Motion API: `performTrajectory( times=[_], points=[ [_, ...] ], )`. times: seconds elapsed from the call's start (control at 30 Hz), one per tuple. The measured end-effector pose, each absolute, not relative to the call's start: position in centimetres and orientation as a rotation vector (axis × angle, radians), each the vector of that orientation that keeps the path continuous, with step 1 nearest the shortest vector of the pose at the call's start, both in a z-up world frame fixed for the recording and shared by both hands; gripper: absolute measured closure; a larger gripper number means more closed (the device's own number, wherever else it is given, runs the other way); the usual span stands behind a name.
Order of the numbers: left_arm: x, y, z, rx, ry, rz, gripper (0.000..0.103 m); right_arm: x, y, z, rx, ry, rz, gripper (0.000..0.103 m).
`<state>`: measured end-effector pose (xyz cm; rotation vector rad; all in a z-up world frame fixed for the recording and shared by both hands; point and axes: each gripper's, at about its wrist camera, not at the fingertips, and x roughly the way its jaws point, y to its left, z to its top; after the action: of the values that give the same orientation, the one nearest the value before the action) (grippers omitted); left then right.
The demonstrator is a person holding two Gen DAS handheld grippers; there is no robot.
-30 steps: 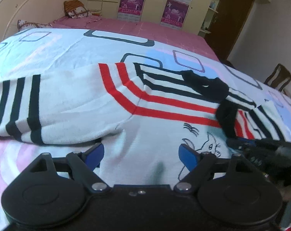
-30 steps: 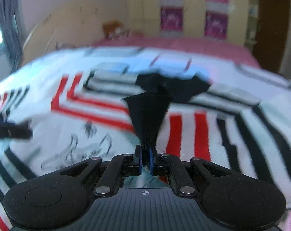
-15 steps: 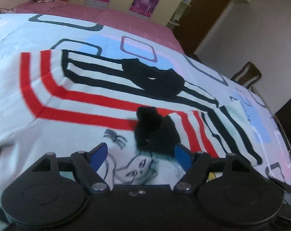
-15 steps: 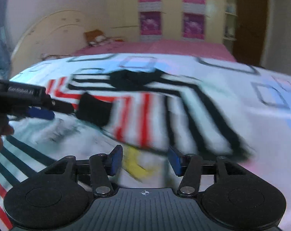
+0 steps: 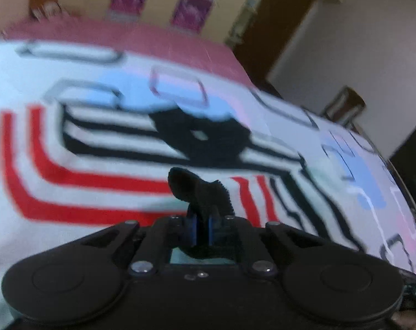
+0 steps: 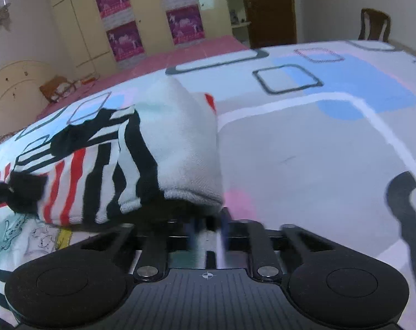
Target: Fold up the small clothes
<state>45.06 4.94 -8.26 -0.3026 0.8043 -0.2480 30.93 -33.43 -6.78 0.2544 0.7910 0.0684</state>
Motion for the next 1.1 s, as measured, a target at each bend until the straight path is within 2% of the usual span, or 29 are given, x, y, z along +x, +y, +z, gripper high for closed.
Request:
performTrajectory(
  times=[0.13,0.43,0.47,0.5,0.53,0.6,0.63,0.73,0.77,0.8,0.83,0.87,0.97,1.0,1.1],
  points=[
    [44.6,8.1,-9.2,-0.298,0.832,-0.2,0.096,30.4,-33.3,-7.2,0.243,0.786,0.064,0.091],
    [44.7,7.5,-10.8,-0.254,0.857,-0.19,0.095,31.2,-32.6,-7.0,0.2,0.811,0.081,0.091],
    [44.8,7.4,-10.8,-0.244,0.858,-0.193,0.089,31.0,-32.6,-6.8,0.192,0.813,0.085,0.091],
    [44.4,7.6,-10.6,-0.238,0.857,-0.189,0.078,30.7,-32.8,-6.3,0.185,0.802,0.084,0.091],
    [44.3,7.6,-10.4,-0.227,0.85,-0.172,0.074,30.1,-33.0,-5.6,0.173,0.779,0.083,0.09],
    [44.0,7.9,-9.9,-0.201,0.815,-0.151,0.058,29.1,-33.6,-4.3,0.155,0.717,0.067,0.078],
    [44.0,8.1,-9.8,-0.201,0.809,-0.143,0.058,28.9,-34.0,-3.7,0.167,0.69,0.064,0.072],
    [45.2,8.5,-10.6,-0.231,0.85,-0.142,0.072,30.9,-34.2,-3.1,0.228,0.684,0.101,0.072],
    [45.5,8.3,-10.8,-0.233,0.852,-0.143,0.08,32.0,-33.5,-3.2,0.223,0.698,0.121,0.072],
    [45.8,8.2,-11.0,-0.236,0.856,-0.145,0.089,33.1,-32.5,-3.3,0.216,0.71,0.158,0.074],
    [46.0,8.0,-11.1,-0.24,0.857,-0.146,0.092,33.9,-31.6,-3.6,0.206,0.727,0.193,0.087],
    [46.1,7.8,-11.1,-0.236,0.855,-0.147,0.094,35.0,-30.2,-4.3,0.188,0.761,0.236,0.092],
    [45.7,7.3,-11.1,-0.179,0.843,-0.136,0.095,35.9,-27.9,-6.1,0.104,0.813,0.256,0.095],
    [45.7,7.4,-11.2,-0.182,0.844,-0.137,0.095,35.8,-28.5,-6.6,0.093,0.811,0.211,0.102],
    [46.0,7.6,-11.3,-0.186,0.849,-0.146,0.095,36.1,-31.2,-6.8,0.2,0.831,0.177,0.103]
  ],
)
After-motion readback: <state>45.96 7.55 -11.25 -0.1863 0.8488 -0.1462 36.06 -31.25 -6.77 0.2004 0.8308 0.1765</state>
